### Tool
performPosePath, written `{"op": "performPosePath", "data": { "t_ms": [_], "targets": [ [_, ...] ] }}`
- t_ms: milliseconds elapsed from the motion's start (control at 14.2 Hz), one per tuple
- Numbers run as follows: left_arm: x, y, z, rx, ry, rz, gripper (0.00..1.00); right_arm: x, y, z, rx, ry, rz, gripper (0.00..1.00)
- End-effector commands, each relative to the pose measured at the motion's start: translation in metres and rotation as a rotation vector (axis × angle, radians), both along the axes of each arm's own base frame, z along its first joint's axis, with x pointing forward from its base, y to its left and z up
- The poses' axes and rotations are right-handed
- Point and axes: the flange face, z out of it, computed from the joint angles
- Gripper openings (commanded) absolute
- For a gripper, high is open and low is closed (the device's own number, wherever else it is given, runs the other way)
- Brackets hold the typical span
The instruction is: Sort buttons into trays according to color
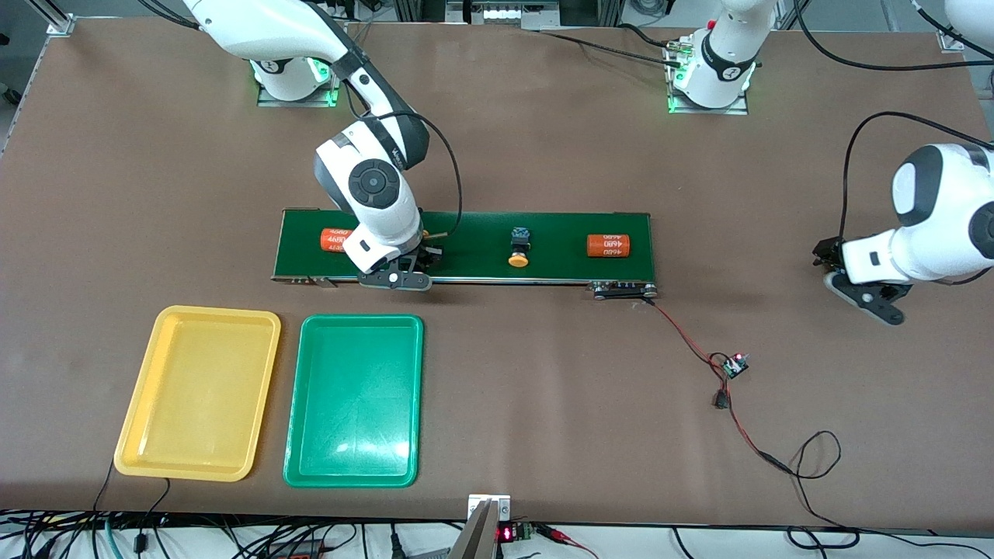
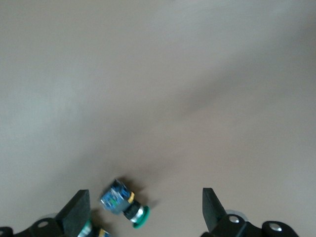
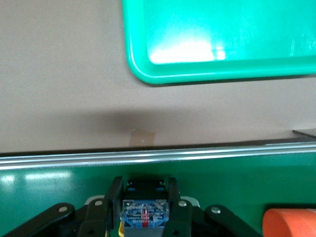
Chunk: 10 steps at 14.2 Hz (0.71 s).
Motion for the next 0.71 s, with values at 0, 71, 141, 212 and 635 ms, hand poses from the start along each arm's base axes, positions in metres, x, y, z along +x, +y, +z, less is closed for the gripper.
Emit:
{"op": "performPosePath", "data": {
  "t_ms": [0, 71, 141, 212, 635],
  "targets": [
    [-0.007, 0.056, -0.032, 0.009, -0.007, 0.306, 1.00, 0.008, -0.004, 0.026, -0.025, -0.005, 0.026, 0.29],
    [-0.009, 0.066, -0.041, 0.011, -0.007, 0.402, 1.00, 0.010, -0.004, 0.036, -0.039, 0.003, 0.041, 0.29],
    [-0.011, 0.072, -0.046, 0.019, -0.005, 0.487, 1.00, 0.017, -0.010, 0.054, -0.045, -0.007, 0.075, 0.29],
    [-0.011, 0.076, -0.048, 0.028, -0.016, 0.554, 1.00, 0.019, -0.016, 0.067, -0.054, -0.004, 0.115, 0.29],
    [-0.022, 0.114, -0.091, -0.018, -0.074, 0.709, 1.00, 0.063, -0.161, 0.128, -0.125, 0.073, 0.327, 0.29]
  ]
}}
